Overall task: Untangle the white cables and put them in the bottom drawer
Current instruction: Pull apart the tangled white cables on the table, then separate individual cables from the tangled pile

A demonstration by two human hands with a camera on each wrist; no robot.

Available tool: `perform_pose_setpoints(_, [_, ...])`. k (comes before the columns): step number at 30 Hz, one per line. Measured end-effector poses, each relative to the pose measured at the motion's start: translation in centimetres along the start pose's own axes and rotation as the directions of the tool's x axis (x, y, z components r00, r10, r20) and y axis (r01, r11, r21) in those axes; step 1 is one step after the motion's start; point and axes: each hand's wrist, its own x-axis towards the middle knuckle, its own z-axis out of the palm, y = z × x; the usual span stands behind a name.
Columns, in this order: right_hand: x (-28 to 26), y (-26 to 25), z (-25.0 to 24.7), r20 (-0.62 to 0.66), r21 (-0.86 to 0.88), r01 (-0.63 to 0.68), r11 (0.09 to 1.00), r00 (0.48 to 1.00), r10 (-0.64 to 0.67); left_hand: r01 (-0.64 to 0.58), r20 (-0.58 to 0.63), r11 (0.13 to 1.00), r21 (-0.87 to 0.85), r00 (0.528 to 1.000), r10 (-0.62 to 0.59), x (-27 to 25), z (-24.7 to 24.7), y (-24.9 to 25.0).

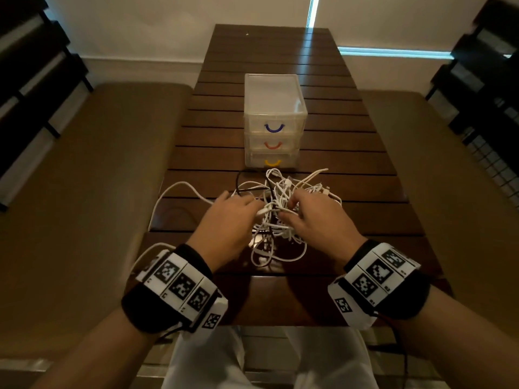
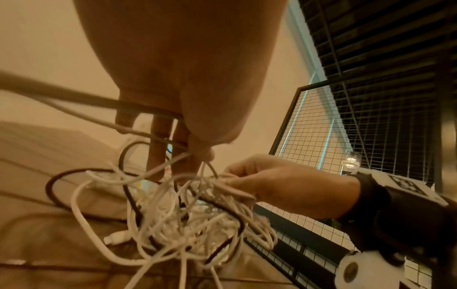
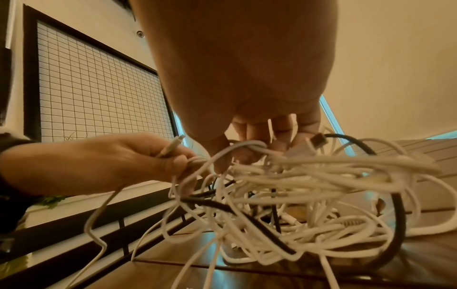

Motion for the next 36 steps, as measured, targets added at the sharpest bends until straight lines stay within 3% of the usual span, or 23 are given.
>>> perform_pose_setpoints(4, [-0.2,0.7,-0.3,0.003,0.013,0.001,1.000,1.000,-0.001,0.054,-0.109,0.956,-0.289,0.990,-0.089,0.1,0.3,-0.8])
perform_pose_setpoints(7, [-0.3,1.1,-0.9,0.025,0.011,0.016,1.000,1.000,-0.016,0.044,-0.194,0.918,-0.394,0.972,-0.130,0.3,0.2,-2.0])
perform_pose_setpoints(10, [-0.1,1.3,-1.5,0.034,0.035,-0.012,0.999,0.999,0.011,0.088,-0.192,0.810,-0.580,0.951,-0.241,0.3,-0.5,-2.6])
perform_pose_setpoints(12, [-0.1,1.4,-1.7,0.058,0.050,-0.025,0.998,0.998,0.022,0.107,-0.204,0.780,-0.617,0.935,-0.289,0.4,-1.3,-2.9])
perform_pose_setpoints(20, [-0.2,1.3,-1.7,0.049,0.136,-0.039,0.990,0.998,0.033,0.217,-0.196,0.857,-0.466,0.920,-0.340,0.2,-2.0,-3.7])
perform_pose_setpoints(24, [-0.3,1.7,-2.2,0.126,0.050,-0.035,0.998,0.992,0.028,0.307,-0.255,0.897,-0.317,0.884,-0.392,-0.2,-2.4,-5.5])
perform_pose_setpoints(29, [-0.3,0.7,-3.5,0.176,-0.011,-0.028,1.000,0.984,0.029,0.413,-0.152,0.897,-0.158,0.887,-0.436,-1.1,-2.8,-7.1])
perform_pose_setpoints(32, [-0.5,-0.4,-3.7,0.178,-0.052,0.012,0.999,0.984,-0.003,0.470,-0.163,0.844,-0.257,0.840,-0.518,-2.1,-3.1,-8.5])
perform_pose_setpoints(36, [-0.9,-1.8,-3.8,0.120,-0.154,0.068,0.986,0.992,-0.050,0.541,-0.239,0.772,-0.334,0.744,-0.624,-3.6,-4.2,-11.4])
